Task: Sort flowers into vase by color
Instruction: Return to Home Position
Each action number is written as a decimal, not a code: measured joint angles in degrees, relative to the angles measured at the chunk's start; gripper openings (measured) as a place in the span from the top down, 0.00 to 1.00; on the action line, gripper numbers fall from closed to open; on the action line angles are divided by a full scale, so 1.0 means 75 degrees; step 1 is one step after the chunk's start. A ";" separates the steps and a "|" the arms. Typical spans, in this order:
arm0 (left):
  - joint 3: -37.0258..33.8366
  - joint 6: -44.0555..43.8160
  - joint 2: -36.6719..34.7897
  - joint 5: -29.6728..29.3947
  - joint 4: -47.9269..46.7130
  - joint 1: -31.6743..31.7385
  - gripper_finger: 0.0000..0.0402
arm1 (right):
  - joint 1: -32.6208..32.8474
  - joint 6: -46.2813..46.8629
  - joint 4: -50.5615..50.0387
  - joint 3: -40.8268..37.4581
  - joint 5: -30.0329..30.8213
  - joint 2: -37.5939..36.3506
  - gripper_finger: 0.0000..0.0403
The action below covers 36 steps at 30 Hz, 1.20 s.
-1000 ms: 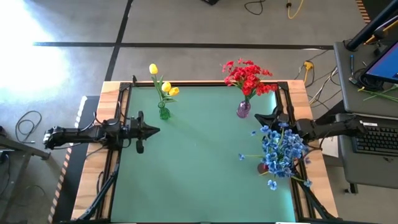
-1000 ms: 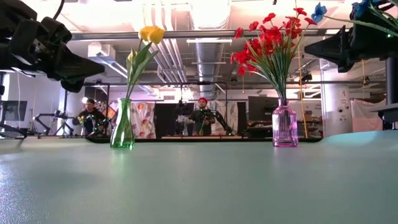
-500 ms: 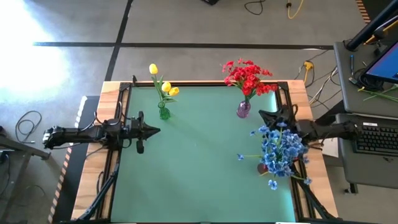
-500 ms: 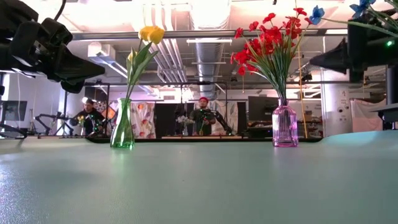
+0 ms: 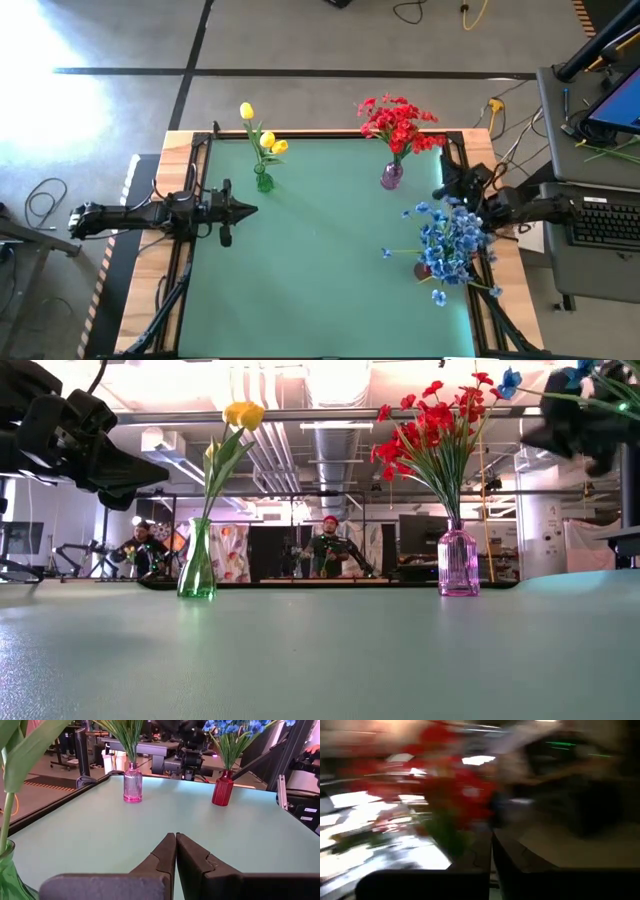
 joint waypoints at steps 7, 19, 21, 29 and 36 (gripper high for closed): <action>0.0000 0.0000 0.0032 0.0000 0.0009 0.0000 1.00 | -0.0060 -0.0209 0.0405 -0.0007 0.4207 0.0000 0.98; -0.0003 0.0000 0.0137 -0.0003 0.0047 0.0000 1.00 | -0.0085 -0.0898 -0.0697 -0.0245 0.3324 -0.0003 0.98; -0.0003 0.0000 0.0146 -0.0006 0.0050 0.0000 1.00 | -0.0092 -0.0873 -0.1186 -0.0248 0.3100 -0.0003 0.98; -0.0003 0.0000 0.0155 -0.0003 0.0055 -0.0003 1.00 | -0.0948 0.0115 -0.2371 -0.0248 0.3046 -0.0003 0.98; -0.0003 0.0000 0.0213 -0.0003 0.0083 -0.0003 1.00 | -0.1285 0.1834 -0.3331 -0.0248 0.2696 -0.0009 0.98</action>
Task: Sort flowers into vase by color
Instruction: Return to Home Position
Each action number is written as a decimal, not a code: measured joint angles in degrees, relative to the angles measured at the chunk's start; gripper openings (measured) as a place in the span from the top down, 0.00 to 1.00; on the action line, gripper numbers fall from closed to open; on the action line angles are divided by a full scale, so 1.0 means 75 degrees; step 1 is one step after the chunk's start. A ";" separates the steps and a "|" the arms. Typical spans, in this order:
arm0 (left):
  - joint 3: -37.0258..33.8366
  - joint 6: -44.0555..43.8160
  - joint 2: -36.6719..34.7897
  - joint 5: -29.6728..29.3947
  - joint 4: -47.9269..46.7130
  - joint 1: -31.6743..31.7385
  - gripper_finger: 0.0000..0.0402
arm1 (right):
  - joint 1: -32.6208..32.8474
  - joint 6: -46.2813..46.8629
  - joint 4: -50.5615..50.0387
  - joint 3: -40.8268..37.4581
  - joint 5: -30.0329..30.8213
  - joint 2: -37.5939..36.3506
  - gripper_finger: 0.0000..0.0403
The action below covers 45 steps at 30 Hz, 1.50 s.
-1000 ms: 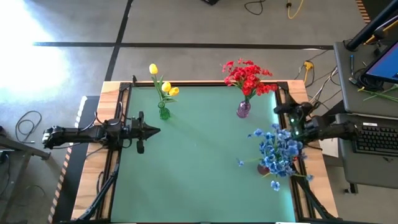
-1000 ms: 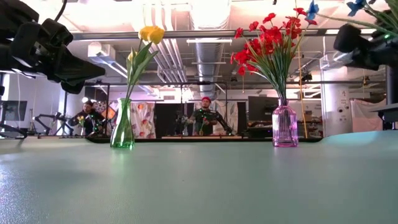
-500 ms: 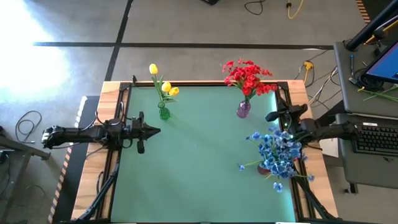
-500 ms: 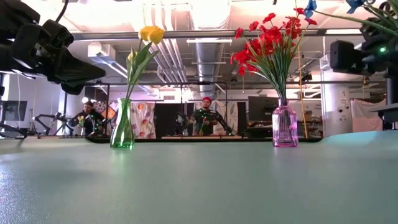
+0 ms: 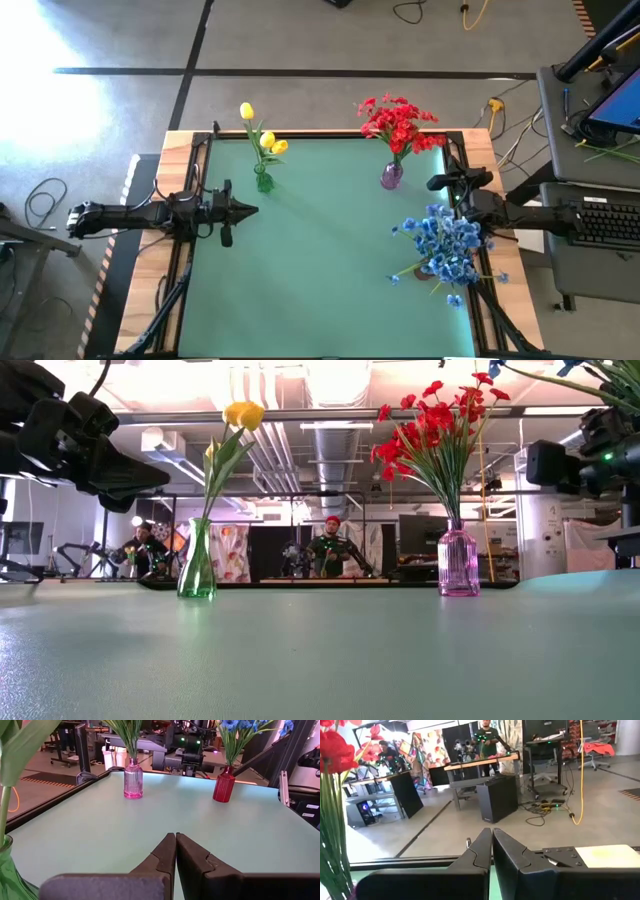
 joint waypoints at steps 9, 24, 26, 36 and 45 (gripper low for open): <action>-0.0003 0.0000 0.0046 0.0001 -0.0002 0.0001 1.00 | 0.0000 0.0028 -0.0009 0.0000 0.0009 0.0129 0.98; -0.0003 0.0000 0.0079 0.0003 -0.0002 0.0000 1.00 | 0.0000 0.0010 -0.0012 0.0000 0.0017 0.0265 0.98; -0.0003 0.0000 0.0079 0.0003 -0.0002 0.0000 1.00 | 0.0000 0.0010 -0.0015 0.0000 0.0017 0.0266 0.98; -0.0003 0.0000 0.0087 0.0006 -0.0007 0.0000 1.00 | 0.0000 0.0010 -0.0015 0.0000 0.0015 0.0266 0.98; -0.0003 0.0000 0.0093 0.0005 -0.0007 0.0000 1.00 | 0.0000 0.0011 -0.0012 -0.0003 0.0012 0.0268 0.98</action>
